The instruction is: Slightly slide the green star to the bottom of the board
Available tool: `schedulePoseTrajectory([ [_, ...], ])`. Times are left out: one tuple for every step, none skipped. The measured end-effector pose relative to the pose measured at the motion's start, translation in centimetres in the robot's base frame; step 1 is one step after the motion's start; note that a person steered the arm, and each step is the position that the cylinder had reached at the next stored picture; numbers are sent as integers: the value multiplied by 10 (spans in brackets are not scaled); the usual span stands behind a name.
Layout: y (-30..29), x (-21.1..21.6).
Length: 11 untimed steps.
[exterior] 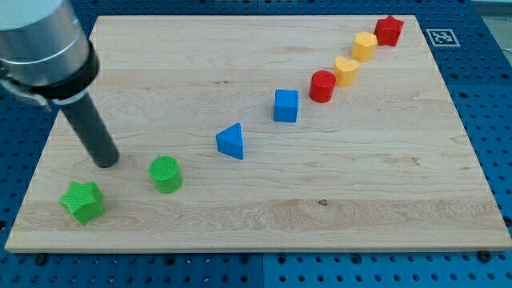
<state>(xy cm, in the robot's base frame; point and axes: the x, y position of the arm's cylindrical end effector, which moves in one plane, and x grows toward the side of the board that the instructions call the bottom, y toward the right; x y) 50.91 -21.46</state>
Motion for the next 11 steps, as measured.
schedulePoseTrajectory([
  [-4,8],
  [-4,19],
  [-4,22],
  [-4,23],
  [-4,29],
  [-4,35],
  [-4,35],
  [-4,35],
  [-8,33],
  [-18,16],
  [-30,1],
])
